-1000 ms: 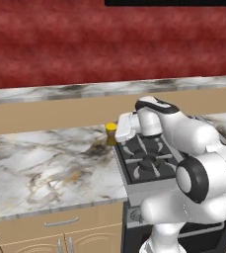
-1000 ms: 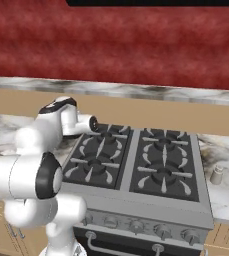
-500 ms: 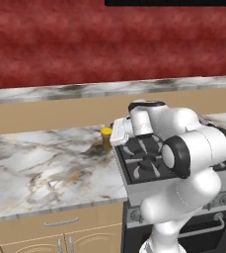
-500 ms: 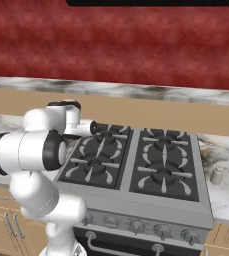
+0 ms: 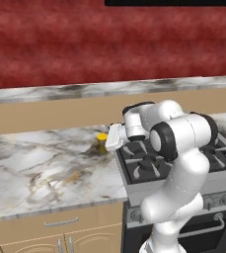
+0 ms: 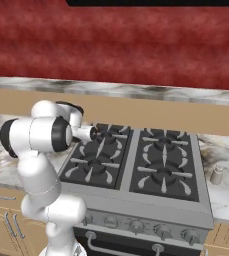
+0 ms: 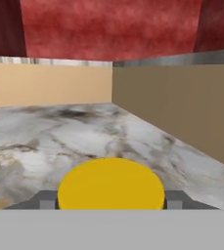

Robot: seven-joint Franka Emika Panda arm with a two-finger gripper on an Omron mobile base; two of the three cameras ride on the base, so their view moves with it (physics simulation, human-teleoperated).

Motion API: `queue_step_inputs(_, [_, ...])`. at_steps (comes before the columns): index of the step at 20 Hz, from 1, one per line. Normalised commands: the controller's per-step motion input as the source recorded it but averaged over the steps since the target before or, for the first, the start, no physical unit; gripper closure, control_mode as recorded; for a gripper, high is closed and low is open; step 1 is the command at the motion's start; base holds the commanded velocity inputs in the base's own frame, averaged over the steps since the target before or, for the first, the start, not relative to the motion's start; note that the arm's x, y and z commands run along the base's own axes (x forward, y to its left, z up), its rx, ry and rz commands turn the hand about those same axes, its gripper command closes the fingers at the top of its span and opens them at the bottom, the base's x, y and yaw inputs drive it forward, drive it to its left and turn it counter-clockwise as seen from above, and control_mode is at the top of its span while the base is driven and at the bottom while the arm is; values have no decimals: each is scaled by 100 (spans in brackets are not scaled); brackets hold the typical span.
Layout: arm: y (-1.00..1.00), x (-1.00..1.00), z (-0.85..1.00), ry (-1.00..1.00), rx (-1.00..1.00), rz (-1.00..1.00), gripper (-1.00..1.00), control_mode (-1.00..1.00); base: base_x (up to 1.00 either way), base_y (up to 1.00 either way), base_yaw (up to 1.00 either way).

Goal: Collect the turmeric, mayonnaise, and shaker from the cabinet and place them next to the stove.

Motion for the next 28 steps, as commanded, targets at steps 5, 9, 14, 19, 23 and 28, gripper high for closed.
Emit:
queue_step_inputs(5, [0,25,-37,0,0,1,100,-100,0,0,0])
queue_step_inputs(9, [0,20,-37,0,0,1,100,-100,0,0,0])
queue_step_inputs(14, [2,20,-36,0,0,0,100,-100,0,0,0])
queue_step_inputs(19, [3,16,-39,0,-1,0,-100,-100,0,0,0])
queue_step_inputs(23, [0,-8,-15,-6,0,1,-100,-100,0,0,0])
queue_step_inputs(28, [-1,-41,5,-12,0,0,-100,-100,0,0,0])
